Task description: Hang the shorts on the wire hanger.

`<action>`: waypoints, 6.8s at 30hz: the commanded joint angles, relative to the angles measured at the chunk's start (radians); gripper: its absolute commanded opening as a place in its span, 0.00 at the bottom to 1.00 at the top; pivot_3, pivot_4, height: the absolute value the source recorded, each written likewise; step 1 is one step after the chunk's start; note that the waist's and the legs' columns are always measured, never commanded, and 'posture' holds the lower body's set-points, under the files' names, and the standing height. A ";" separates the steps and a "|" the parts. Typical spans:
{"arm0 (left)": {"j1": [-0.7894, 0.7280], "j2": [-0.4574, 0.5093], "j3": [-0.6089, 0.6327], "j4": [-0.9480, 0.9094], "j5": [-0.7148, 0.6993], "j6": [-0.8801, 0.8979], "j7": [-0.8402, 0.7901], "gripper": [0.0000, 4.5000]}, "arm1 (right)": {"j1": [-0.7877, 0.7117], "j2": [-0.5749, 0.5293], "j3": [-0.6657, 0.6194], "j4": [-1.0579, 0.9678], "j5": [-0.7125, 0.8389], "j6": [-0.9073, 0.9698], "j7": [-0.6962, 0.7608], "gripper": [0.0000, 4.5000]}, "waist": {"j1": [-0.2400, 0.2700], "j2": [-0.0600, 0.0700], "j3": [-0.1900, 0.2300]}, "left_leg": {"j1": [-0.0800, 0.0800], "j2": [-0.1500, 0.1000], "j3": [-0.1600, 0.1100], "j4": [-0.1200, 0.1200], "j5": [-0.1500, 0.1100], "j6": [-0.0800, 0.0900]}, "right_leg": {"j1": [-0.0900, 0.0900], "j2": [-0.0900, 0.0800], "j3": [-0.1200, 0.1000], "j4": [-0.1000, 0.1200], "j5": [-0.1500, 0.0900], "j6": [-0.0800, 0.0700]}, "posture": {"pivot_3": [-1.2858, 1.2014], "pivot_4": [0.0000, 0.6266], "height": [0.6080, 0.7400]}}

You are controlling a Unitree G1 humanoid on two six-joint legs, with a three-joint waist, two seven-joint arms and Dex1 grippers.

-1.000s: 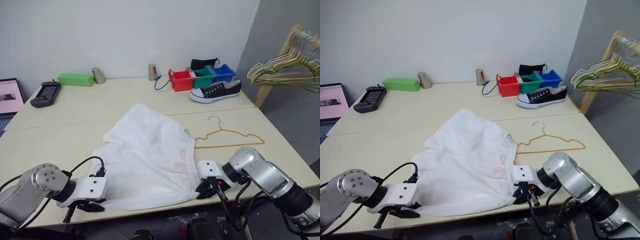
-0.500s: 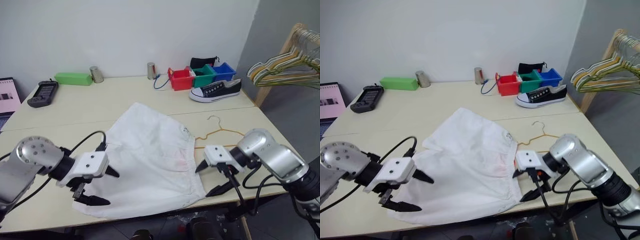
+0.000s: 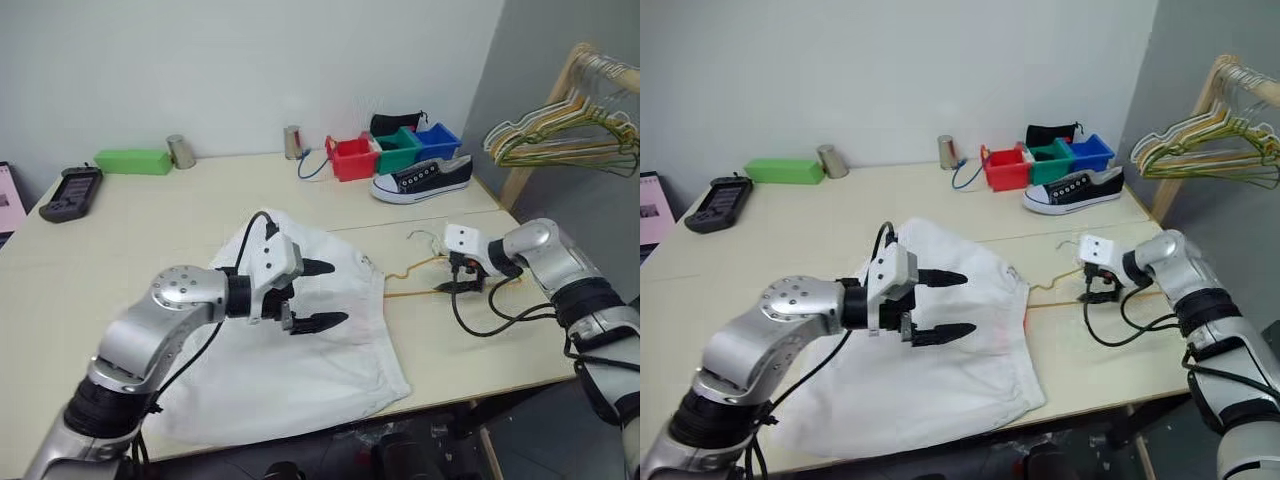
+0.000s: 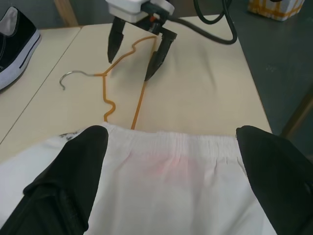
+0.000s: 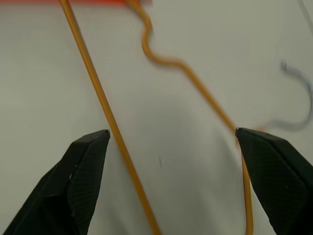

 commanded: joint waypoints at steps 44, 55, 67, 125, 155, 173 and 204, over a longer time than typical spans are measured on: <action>0.065 -0.015 0.059 -0.115 -0.024 0.039 0.124 1.00 | -0.031 0.124 -0.306 0.132 0.063 0.726 0.011 0.01 | -0.025 -0.004 -0.012 | 0.012 -0.001 0.001 0.002 0.000 0.001 | 0.016 -0.001 0.001 0.000 -0.001 0.005 | 0.46 0.02 1.00; 0.036 -0.019 0.048 -0.091 -0.019 0.035 0.110 1.00 | 0.111 0.406 -0.595 -0.639 0.094 1.575 -0.508 0.01 | -0.025 0.002 -0.017 | 0.009 0.001 0.000 0.001 0.000 0.001 | 0.009 0.003 0.001 0.002 -0.001 0.005 | 0.45 0.01 1.00; 0.047 -0.025 0.048 -0.100 -0.021 0.034 0.113 1.00 | 0.196 0.323 -0.521 -0.805 0.166 1.408 -0.630 0.41 | -0.026 0.003 -0.018 | 0.008 0.000 0.000 0.001 0.000 0.001 | 0.009 0.002 0.001 0.000 -0.001 0.005 | 0.45 0.01 1.00; 0.012 -0.035 0.080 -0.005 -0.002 0.001 0.114 1.00 | 0.352 -0.006 -0.294 -0.697 0.206 0.698 -0.519 0.01 | -0.080 -0.006 -0.013 | -0.003 0.002 0.013 0.001 -0.001 0.002 | 0.002 0.011 0.023 -0.011 0.002 0.011 | 0.43 0.01 1.00; -0.364 0.171 0.140 0.543 -0.024 0.005 -0.350 1.00 | -0.256 -0.034 0.173 -0.059 -0.820 -0.878 -1.240 0.01 | -0.111 -0.001 -0.012 | -0.006 0.000 0.016 0.002 0.001 0.002 | -0.005 0.009 0.028 -0.007 0.004 0.012 | 0.44 0.01 1.00; -0.237 0.169 0.045 0.468 0.141 -0.070 -0.294 0.57 | -0.262 0.006 0.141 -0.132 -0.793 -0.850 -1.127 0.00 | -0.110 -0.001 -0.013 | -0.006 0.000 0.016 0.002 0.001 0.003 | -0.005 0.009 0.028 -0.005 0.007 0.007 | 0.44 0.01 1.00; -0.256 0.127 0.079 0.532 0.182 -0.180 -0.273 0.23 | -0.244 -0.008 0.119 -0.185 -0.736 -0.831 -1.033 0.00 | -0.112 -0.001 -0.013 | -0.006 0.000 0.016 0.003 0.001 0.003 | -0.006 0.009 0.028 -0.002 0.008 0.007 | 0.44 0.00 1.00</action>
